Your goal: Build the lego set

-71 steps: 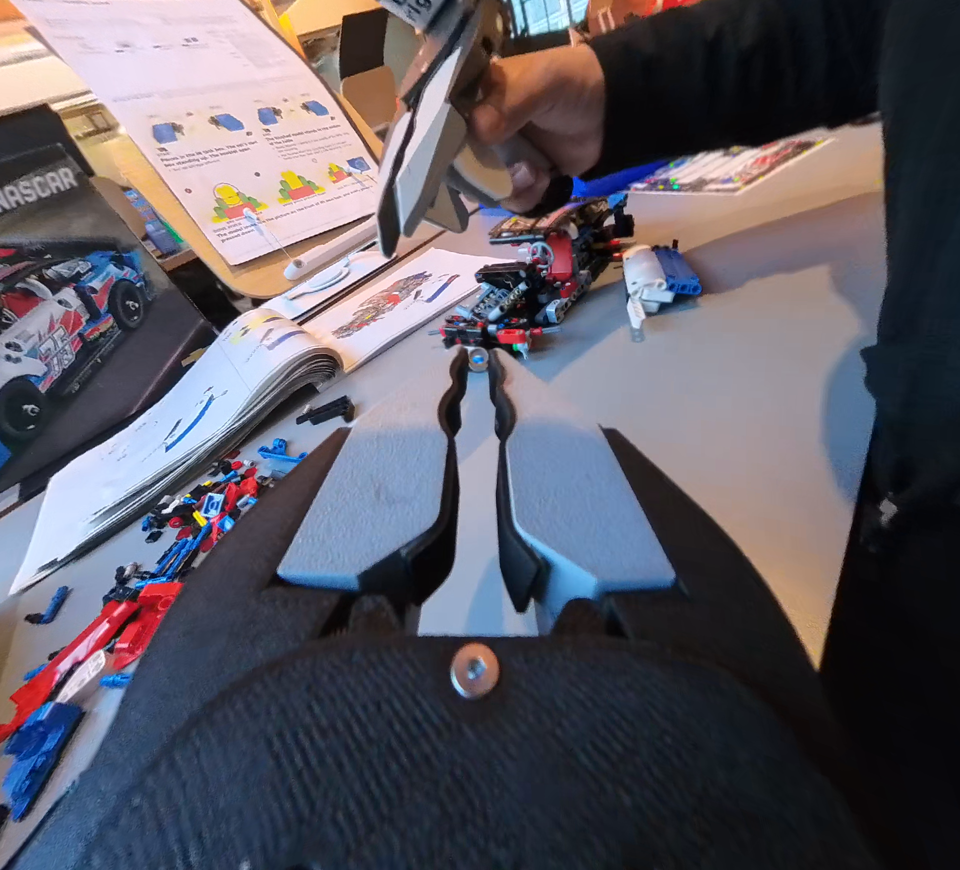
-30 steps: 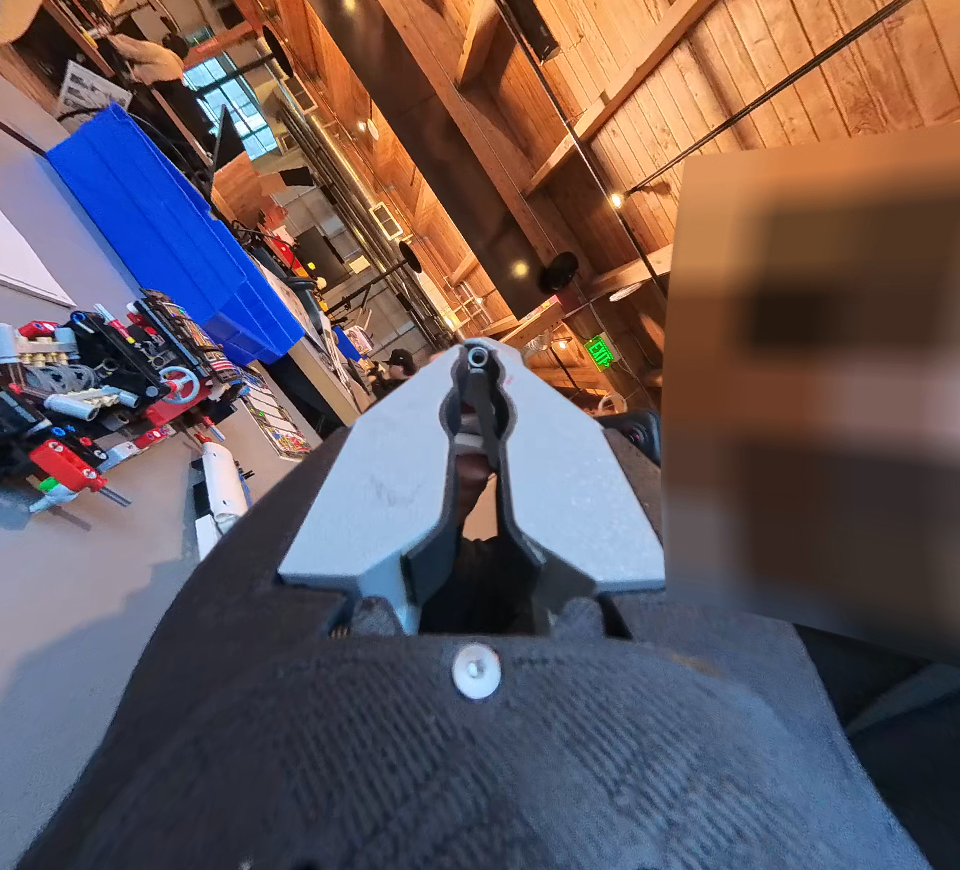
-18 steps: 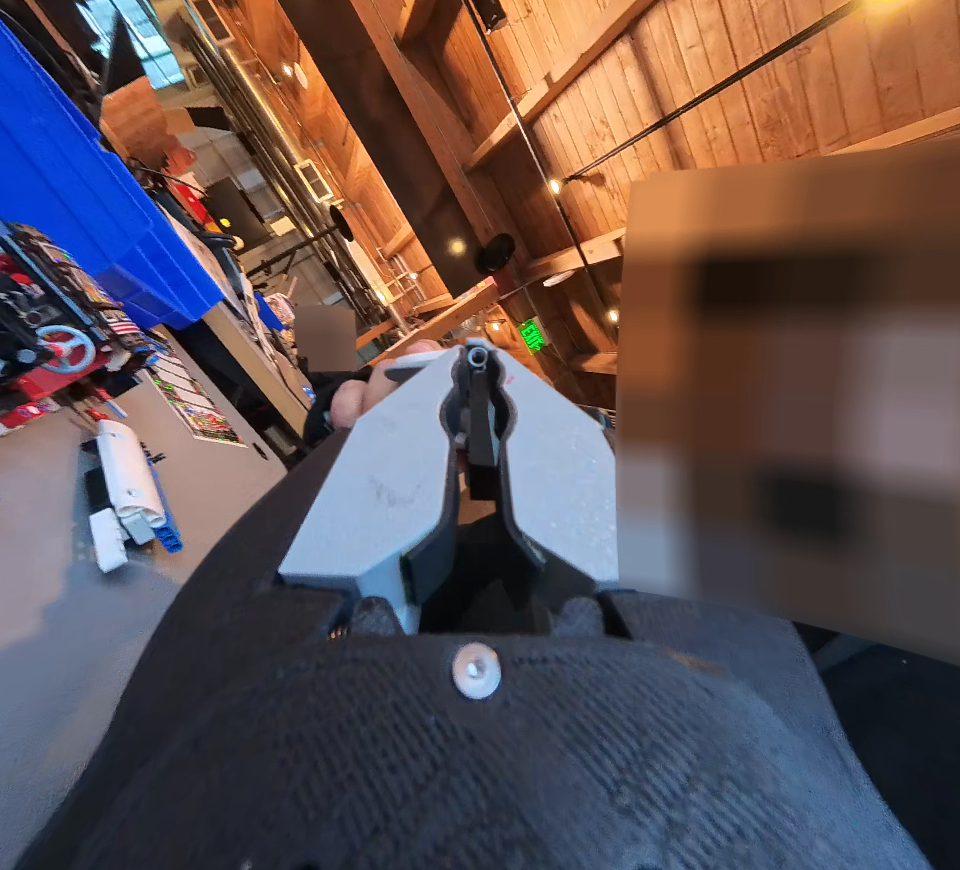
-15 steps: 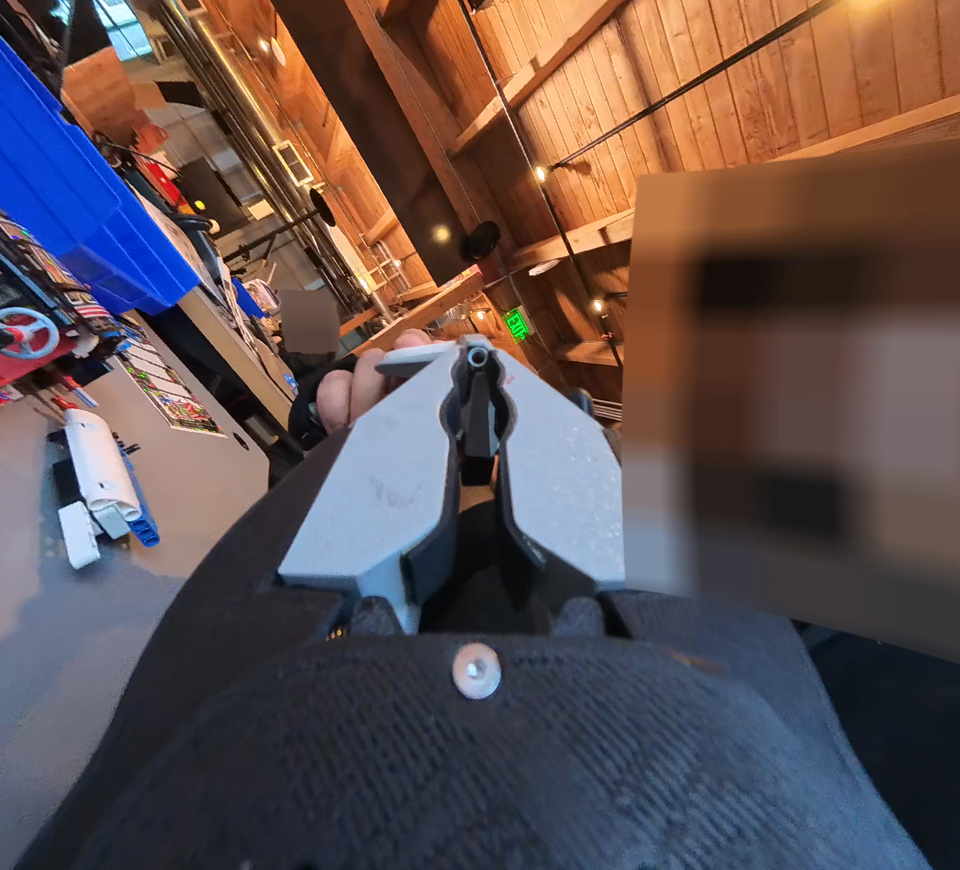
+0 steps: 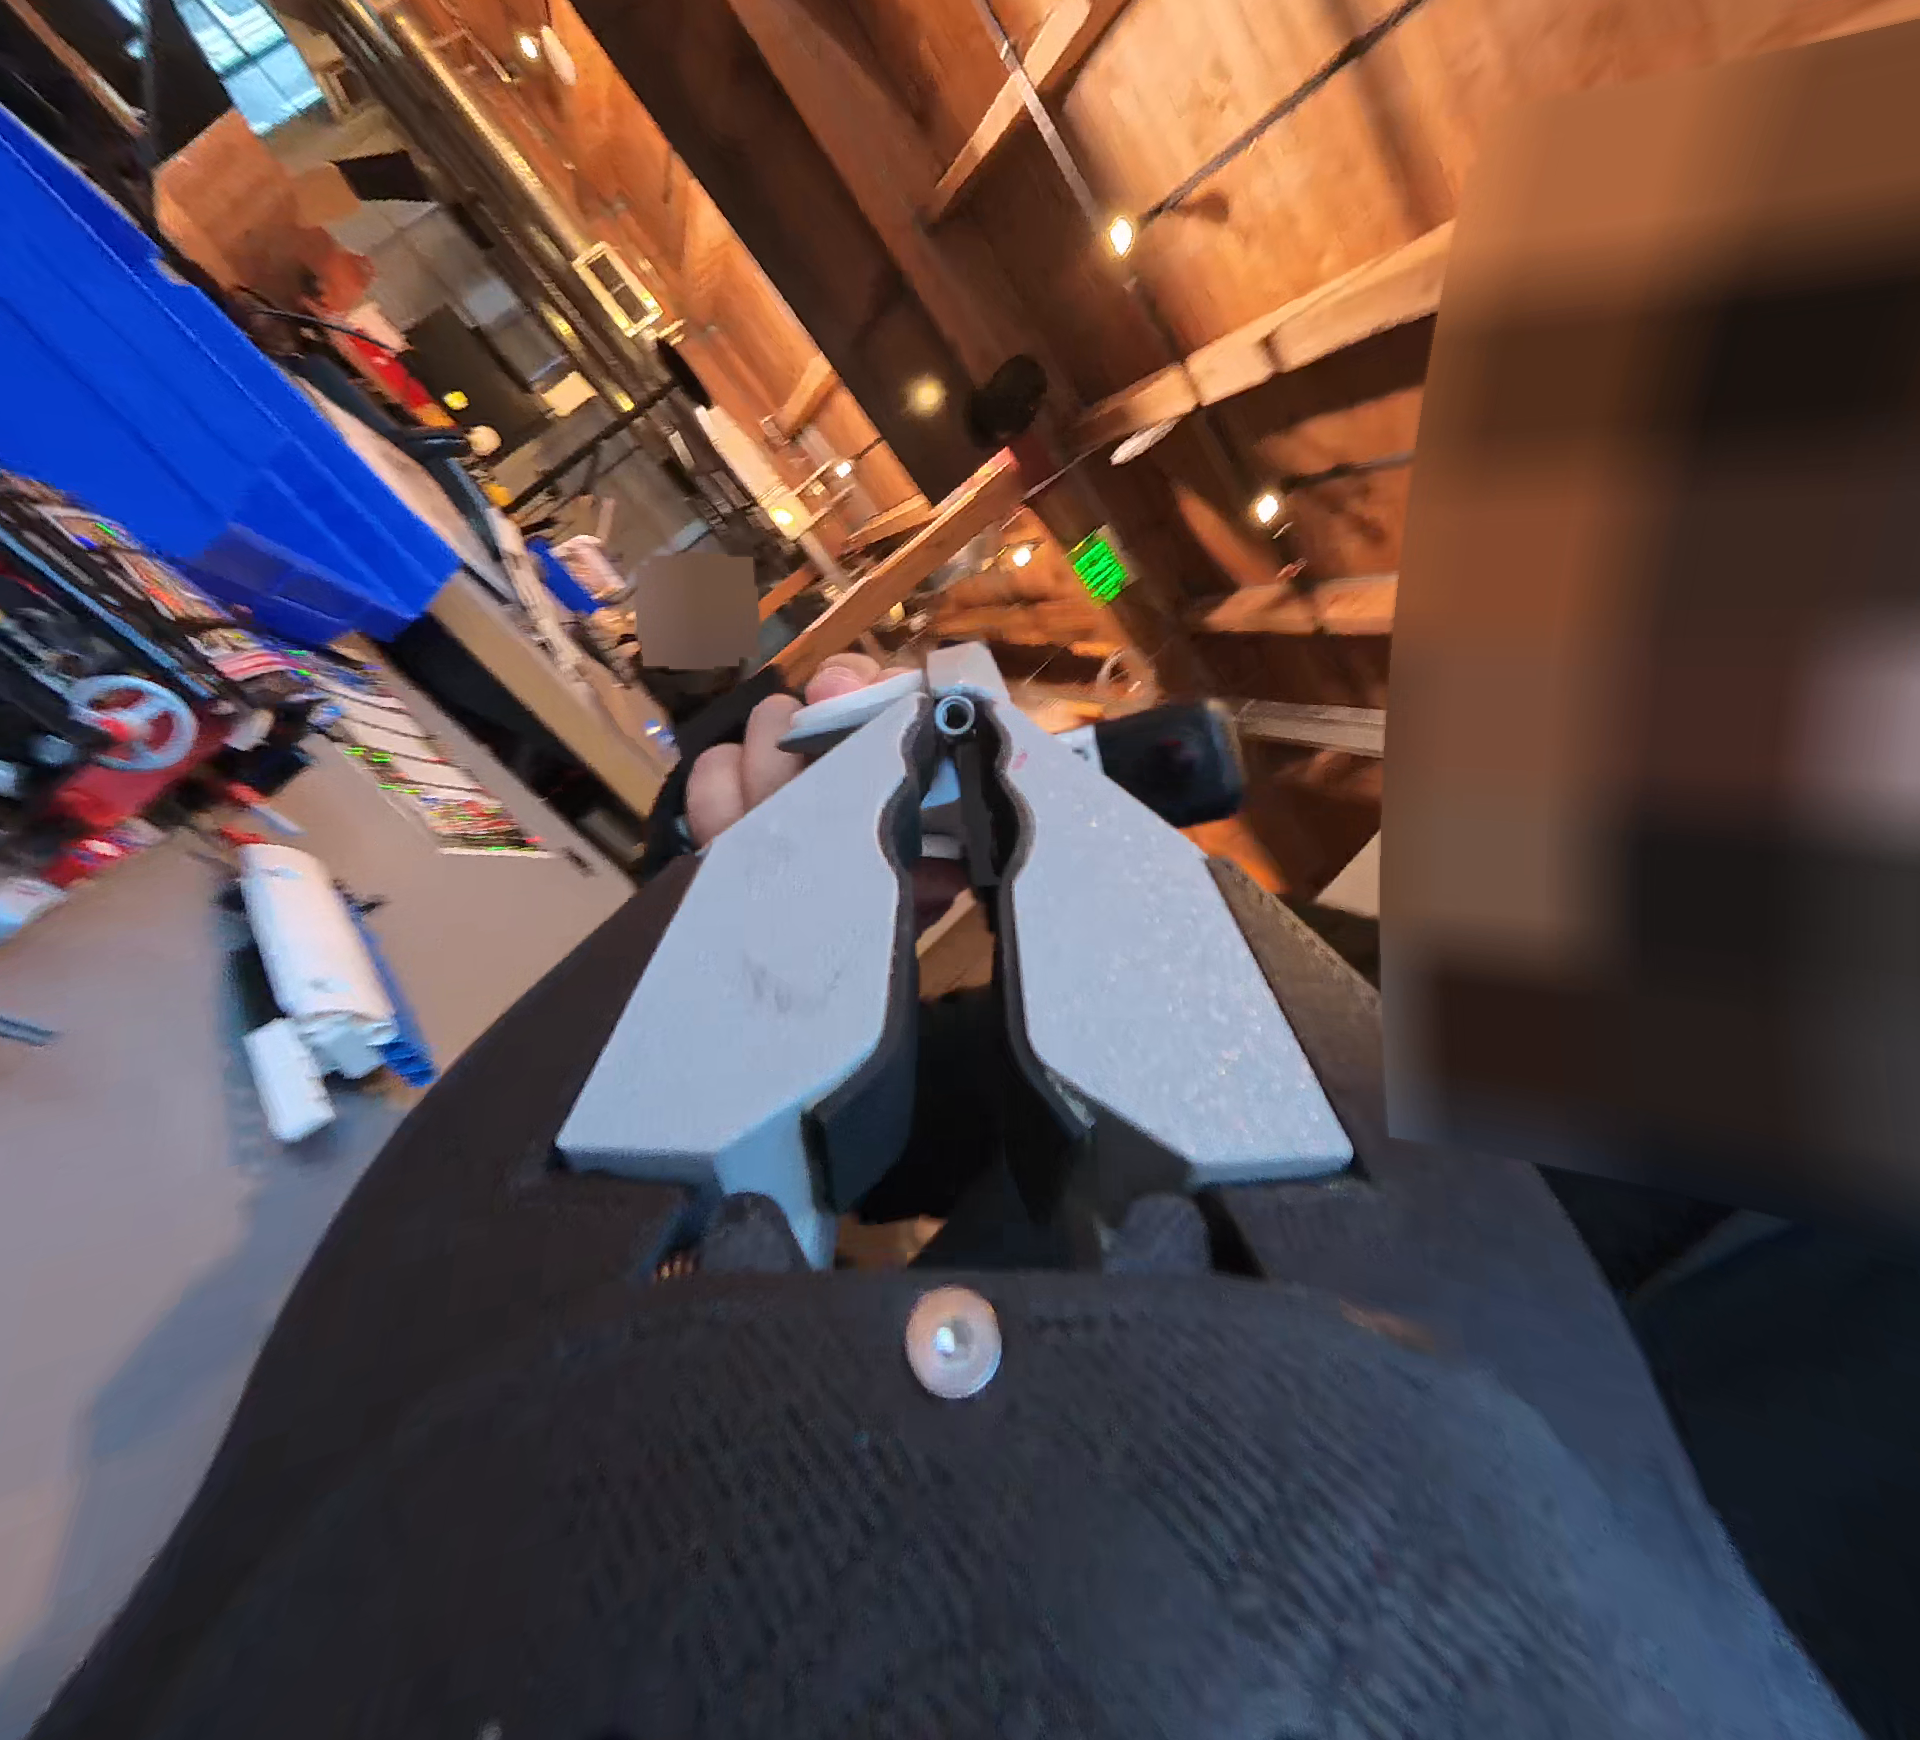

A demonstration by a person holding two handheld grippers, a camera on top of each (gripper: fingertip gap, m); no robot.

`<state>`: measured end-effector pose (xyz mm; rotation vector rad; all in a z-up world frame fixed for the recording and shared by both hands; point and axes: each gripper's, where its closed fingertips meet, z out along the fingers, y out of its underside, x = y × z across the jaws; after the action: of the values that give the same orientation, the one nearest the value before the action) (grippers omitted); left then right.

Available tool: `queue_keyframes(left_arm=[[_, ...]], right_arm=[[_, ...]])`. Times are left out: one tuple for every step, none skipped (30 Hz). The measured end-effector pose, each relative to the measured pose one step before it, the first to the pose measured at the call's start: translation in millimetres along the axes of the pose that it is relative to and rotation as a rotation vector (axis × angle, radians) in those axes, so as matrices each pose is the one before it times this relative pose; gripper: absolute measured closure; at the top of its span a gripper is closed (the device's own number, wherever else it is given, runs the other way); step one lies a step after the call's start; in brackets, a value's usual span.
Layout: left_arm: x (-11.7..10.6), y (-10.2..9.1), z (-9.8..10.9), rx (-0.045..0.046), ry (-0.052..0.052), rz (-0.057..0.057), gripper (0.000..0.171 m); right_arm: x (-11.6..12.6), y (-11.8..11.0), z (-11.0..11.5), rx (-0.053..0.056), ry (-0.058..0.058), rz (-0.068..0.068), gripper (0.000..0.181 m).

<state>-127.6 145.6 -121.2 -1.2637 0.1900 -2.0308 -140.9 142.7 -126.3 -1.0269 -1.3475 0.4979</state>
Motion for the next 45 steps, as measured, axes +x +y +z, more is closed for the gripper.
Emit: queue_keyframes(left_arm=[[0.01, 0.36, 0.14, -0.01939, -0.0080, 0.0179, 0.168], [0.16, 0.31, 0.12, -0.01893, -0.0054, 0.0173, 0.167], [-0.14, -1.25, -0.49, -0.00745, -0.0045, 0.0150, 0.167], [0.28, -4.00, -1.71, 0.01165, 0.0013, 0.0074, 0.167], [1.42, -4.74, -2.31, 0.01579, 0.0112, 0.0019, 0.168], [0.97, -2.97, -2.19, 0.00463, 0.0092, 0.0009, 0.171], [-0.24, -1.67, -1.79, -0.00309, -0.0006, 0.0041, 0.171], [-0.56, -1.73, -1.87, -0.00395, -0.0058, 0.0110, 0.171], [-0.22, -2.23, -2.16, -0.00447, -0.0074, 0.0173, 0.171], [0.18, -1.75, -1.96, -0.01270, -0.0103, 0.0249, 0.171], [-0.77, 0.50, -1.34, -0.02900, -0.0218, 0.0382, 0.171], [-3.81, 4.24, -0.14, -0.05416, -0.0476, 0.0555, 0.171], [-8.35, 8.53, 1.63, -0.08139, -0.0780, 0.0703, 0.171], [-11.00, 10.95, 4.84, -0.09620, -0.0940, 0.0693, 0.161], [-9.61, 13.00, 8.90, -0.11141, -0.0832, 0.0653, 0.148], [-5.45, 13.05, 12.70, -0.11444, -0.0568, 0.0639, 0.136], [-1.84, 9.67, 16.21, -0.09754, -0.0348, 0.0582, 0.125], [0.04, 5.89, 18.66, -0.07812, -0.0210, 0.0504, 0.118], [1.47, 3.07, 20.04, -0.06358, -0.0075, 0.0484, 0.115], [0.09, 0.69, 20.81, -0.04949, -0.0083, 0.0409, 0.114], [-2.05, -0.19, 20.42, -0.04252, -0.0130, 0.0326, 0.112], [-4.48, 1.41, 19.12, -0.04957, -0.0205, 0.0228, 0.111], [-2.77, 2.93, 17.20, -0.05833, -0.0095, 0.0129, 0.108], [-1.43, 2.32, 14.60, -0.05236, -0.0062, 0.0073, 0.105], [-0.94, 2.03, 12.03, -0.04097, -0.0104, 0.0072, 0.104], [-0.40, 0.73, 9.49, -0.02496, -0.0142, 0.0046, 0.104], [-0.89, 1.41, 7.58, -0.02354, -0.0180, 0.0012, 0.104], [-1.82, 2.52, 6.09, -0.02753, -0.0241, -0.0006, 0.103], [-1.88, 2.90, 4.88, -0.02488, -0.0233, 0.0014, 0.102], [-2.50, 2.93, 3.96, -0.02221, -0.0267, 0.0009, 0.101], [-1.06, 3.09, 3.84, -0.02231, -0.0187, -0.0005, 0.099], [0.28, 3.82, 4.07, -0.02685, -0.0101, -0.0050, 0.096], [0.08, 4.04, 4.05, -0.02814, -0.0117, -0.0052, 0.093], [-0.25, 2.54, 3.58, -0.01679, -0.0150, 0.0036, 0.094], [-1.11, -0.02, 2.51, -0.00118, -0.0217, 0.0103, 0.096], [-1.89, 0.14, 0.87, -0.00402, -0.0260, 0.0145, 0.103], [0.46, -0.64, 0.22, -0.00205, -0.0065, 0.0101, 0.109], [0.50, -0.89, 0.54, 0.00382, -0.0015, -0.0070, 0.116], [0.14, -0.91, 0.57, 0.00667, -0.0025, -0.0052, 0.117], [0.11, -0.60, 0.46, 0.00668, -0.0020, -0.0077, 0.117], [0.44, -0.51, 0.19, 0.00514, -0.0002, -0.0054, 0.117], [1.05, -0.20, 0.13, 0.00082, 0.0025, -0.0009, 0.117], [2.06, -0.06, 0.20, -0.00253, 0.0041, 0.0089, 0.117], [3.00, -0.38, 0.52, -0.00108, 0.0071, 0.0113, 0.117], [3.36, -1.06, 0.88, 0.00013, 0.0084, 0.0091, 0.118]], right_arm=[[-0.01, 0.02, -0.25, 0.0033, -0.0009, 0.0074, 0.178], [0.22, -0.11, -0.35, 0.0045, -0.0002, 0.0061, 0.178], [0.88, -0.25, -0.91, 0.0042, 0.0031, 0.0062, 0.178], [1.42, -0.24, -1.39, 0.0059, 0.0053, 0.0073, 0.178], [1.64, 0.33, -1.37, 0.0043, 0.0046, 0.0113, 0.178], [1.61, 1.13, -1.01, 0.0001, 0.0021, 0.0170, 0.178], [1.82, 1.33, -0.95, -0.0012, 0.0013, 0.0202, 0.178], [2.04, 1.49, -1.17, -0.0015, 0.0027, 0.0183, 0.178], [2.31, 2.97, -2.20, -0.0105, 0.0024, 0.0174, 0.178], [3.55, 4.65, -3.94, -0.0184, 0.0052, 0.0195, 0.177], [5.37, 6.03, -6.33, -0.0209, 0.0100, 0.0212, 0.178], [7.26, 8.82, -8.73, -0.0312, 0.0124, 0.0221, 0.177], [10.39, 12.87, -11.00, -0.0490, 0.0209, 0.0226, 0.177], [13.51, 16.52, -13.08, -0.0620, 0.0284, 0.0264, 0.178], [14.48, 19.41, -14.42, -0.0693, 0.0221, 0.0370, 0.178], [13.80, 22.63, -14.47, -0.0799, 0.0061, 0.0546, 0.178], [12.18, 25.61, -13.43, -0.0893, -0.0077, 0.0687, 0.178], [10.25, 26.85, -11.19, -0.0865, -0.0192, 0.0731, 0.177], [8.65, 25.18, -8.49, -0.0705, -0.0235, 0.0693, 0.178], [7.62, 21.70, -5.90, -0.0492, -0.0211, 0.0597, 0.178], [5.14, 17.11, -3.37, -0.0310, -0.0258, 0.0481, 0.178], [2.89, 11.77, -1.47, -0.0131, -0.0271, 0.0359, 0.177], [0.67, 7.60, 0.20, -0.0003, -0.0280, 0.0230, 0.177], [-1.18, 5.70, 1.66, -0.0023, -0.0322, 0.0120, 0.177], [-0.72, 4.72, 2.74, -0.0060, -0.0265, 0.0003, 0.177], [0.22, 3.58, 3.47, -0.0058, -0.0196, -0.0104, 0.177], [0.05, 2.69, 4.03, -0.0089, -0.0231, -0.0147, 0.177], [-0.51, 1.33, 3.89, -0.0092, -0.0280, -0.0155, 0.177], [-1.57, -0.53, 3.75, -0.0045, -0.0324, -0.0197, 0.177], [-2.07, -1.23, 3.44, -0.0037, -0.0331, -0.0235, 0.177], [-1.20, -0.74, 3.33, -0.0089, -0.0251, -0.0252, 0.177], [-1.07, -0.31, 2.92, -0.0110, -0.0212, -0.0310, 0.177], [-0.83, -0.08, 2.11, -0.0095, -0.0148, -0.0372, 0.177], [1.46, 0.57, 1.33, -0.0102, 0.0028, -0.0376, 0.177], [1.22, 1.15, 0.59, -0.0120, 0.0017, -0.0370, 0.177], [-0.54, 1.10, -0.01, -0.0101, -0.0093, -0.0351, 0.177], [0.27, 0.38, -0.32, -0.0072, -0.0044, -0.0296, 0.177], [0.86, 0.48, -0.27, -0.0102, -0.0021, -0.0225, 0.177], [0.11, 0.53, 0.03, -0.0133, -0.0077, -0.0161, 0.177], [-0.24, -0.29, 0.40, -0.0089, -0.0081, -0.0134, 0.178], [-0.49, -1.22, 0.32, -0.0044, -0.0036, -0.0148, 0.178], [-0.96, -1.71, 0.22, -0.0021, 0.0014, -0.0207, 0.177], [-0.61, -1.38, 0.12, -0.0048, 0.0083, -0.0244, 0.177], [-0.17, -0.26, -0.03, -0.0109, 0.0139, -0.0244, 0.177], [-0.49, 0.44, 0.00, -0.0148, 0.0155, -0.0253, 0.177]])
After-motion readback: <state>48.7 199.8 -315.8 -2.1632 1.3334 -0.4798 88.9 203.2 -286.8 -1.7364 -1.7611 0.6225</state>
